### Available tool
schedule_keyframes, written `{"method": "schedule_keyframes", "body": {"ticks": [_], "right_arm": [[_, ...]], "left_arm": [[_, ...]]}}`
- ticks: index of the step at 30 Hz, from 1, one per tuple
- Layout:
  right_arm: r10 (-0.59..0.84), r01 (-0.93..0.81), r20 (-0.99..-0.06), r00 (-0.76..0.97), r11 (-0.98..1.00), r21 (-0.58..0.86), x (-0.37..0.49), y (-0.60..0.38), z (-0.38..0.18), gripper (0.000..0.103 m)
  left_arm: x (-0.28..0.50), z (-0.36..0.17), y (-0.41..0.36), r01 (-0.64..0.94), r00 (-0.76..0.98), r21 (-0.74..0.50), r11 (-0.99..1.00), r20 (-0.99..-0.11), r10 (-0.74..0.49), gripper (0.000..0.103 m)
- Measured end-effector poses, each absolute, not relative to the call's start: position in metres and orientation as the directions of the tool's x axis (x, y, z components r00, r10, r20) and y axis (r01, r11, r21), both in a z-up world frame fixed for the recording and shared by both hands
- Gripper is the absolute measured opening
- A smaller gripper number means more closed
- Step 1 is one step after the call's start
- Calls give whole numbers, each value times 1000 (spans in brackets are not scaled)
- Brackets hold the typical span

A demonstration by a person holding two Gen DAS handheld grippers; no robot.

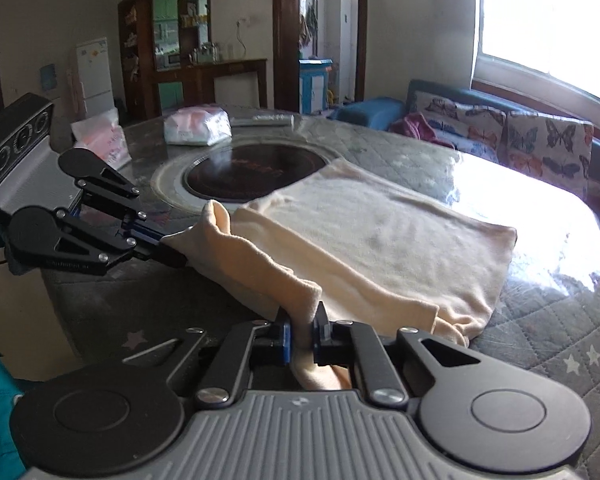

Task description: Fold clothes

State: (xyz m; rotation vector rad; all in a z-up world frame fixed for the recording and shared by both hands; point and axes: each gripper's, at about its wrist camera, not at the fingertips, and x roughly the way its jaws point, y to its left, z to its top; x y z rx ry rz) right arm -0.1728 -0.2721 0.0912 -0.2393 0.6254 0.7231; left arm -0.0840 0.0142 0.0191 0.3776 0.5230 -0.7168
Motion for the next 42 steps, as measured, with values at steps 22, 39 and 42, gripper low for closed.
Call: {"method": "schedule_keyframes", "body": {"ticks": [22,39,42], "right_arm": [[581,-729,-591,559,685,-15,-155,-276,164,8],[423,-510,-618,663,859,41,-31,-256,70,24],[384,-435,-619,685,897,75,-36,-276,67,25]], "left_arm": [[-65,90,30,653,641,-65,755,-484,-596,5],[69,22,21,378,709,-80,923,-615,-344,10],[71,24,24,335,727,-75,939,-614,-308,12]]}}
